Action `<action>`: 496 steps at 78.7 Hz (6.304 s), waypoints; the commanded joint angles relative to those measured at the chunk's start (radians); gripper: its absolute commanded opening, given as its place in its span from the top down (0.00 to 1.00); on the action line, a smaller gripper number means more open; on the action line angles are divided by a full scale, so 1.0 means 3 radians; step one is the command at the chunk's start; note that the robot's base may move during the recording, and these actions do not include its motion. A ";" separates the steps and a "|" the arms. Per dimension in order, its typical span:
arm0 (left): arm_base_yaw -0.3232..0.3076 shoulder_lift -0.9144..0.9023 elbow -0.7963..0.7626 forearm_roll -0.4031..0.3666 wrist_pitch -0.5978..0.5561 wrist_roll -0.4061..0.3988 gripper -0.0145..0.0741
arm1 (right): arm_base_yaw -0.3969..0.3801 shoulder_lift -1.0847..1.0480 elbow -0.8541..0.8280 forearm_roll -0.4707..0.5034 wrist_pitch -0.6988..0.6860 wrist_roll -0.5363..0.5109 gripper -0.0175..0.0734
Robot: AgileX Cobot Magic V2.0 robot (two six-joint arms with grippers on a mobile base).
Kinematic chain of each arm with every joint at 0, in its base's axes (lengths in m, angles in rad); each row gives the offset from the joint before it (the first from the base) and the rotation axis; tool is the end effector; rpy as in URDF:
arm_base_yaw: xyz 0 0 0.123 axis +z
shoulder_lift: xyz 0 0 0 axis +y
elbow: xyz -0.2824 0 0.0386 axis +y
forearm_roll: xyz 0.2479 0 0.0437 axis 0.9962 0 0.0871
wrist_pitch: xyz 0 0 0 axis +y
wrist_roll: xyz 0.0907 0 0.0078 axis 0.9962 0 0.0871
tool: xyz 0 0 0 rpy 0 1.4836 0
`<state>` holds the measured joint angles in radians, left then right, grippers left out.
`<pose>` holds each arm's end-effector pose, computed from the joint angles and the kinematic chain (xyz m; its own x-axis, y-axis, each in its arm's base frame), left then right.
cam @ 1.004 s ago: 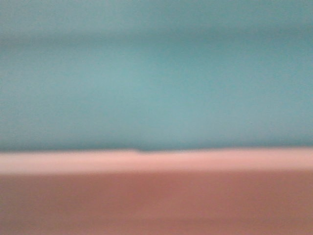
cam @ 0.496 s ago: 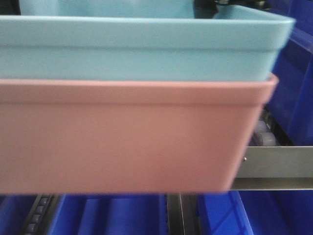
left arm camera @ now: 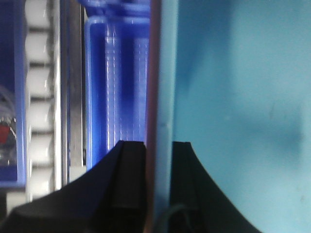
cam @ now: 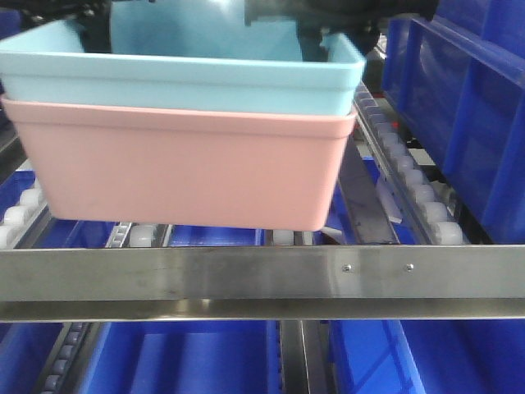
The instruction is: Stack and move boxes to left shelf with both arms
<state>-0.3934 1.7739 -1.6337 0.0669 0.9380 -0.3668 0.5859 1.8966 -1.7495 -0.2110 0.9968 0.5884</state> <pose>0.3677 -0.1473 0.3244 -0.8454 0.0034 -0.5341 0.0884 0.9871 -0.1337 0.3616 0.2207 0.3074 -0.8566 -0.0306 -0.5151 -0.0910 0.9916 0.0924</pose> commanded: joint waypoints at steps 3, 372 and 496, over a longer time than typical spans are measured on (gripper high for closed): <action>-0.0006 0.0054 -0.0450 -0.0223 -0.0371 0.0056 0.84 | -0.0009 -0.0117 -0.0173 0.0089 -0.0558 -0.0066 0.75; -0.1204 -0.3820 0.3469 0.0707 -0.3325 0.0149 0.84 | 0.0471 -0.4578 0.4173 -0.0907 -0.3626 -0.0449 0.75; -0.1204 -0.4399 0.4073 0.0685 -0.3426 0.0149 0.84 | -0.1822 -0.6423 0.5854 0.0752 -0.3783 -0.2030 0.75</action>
<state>-0.7474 0.4520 -0.3814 0.2718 -0.0055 -0.3249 0.0427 -0.0102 0.0291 0.0119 -0.0316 -0.0274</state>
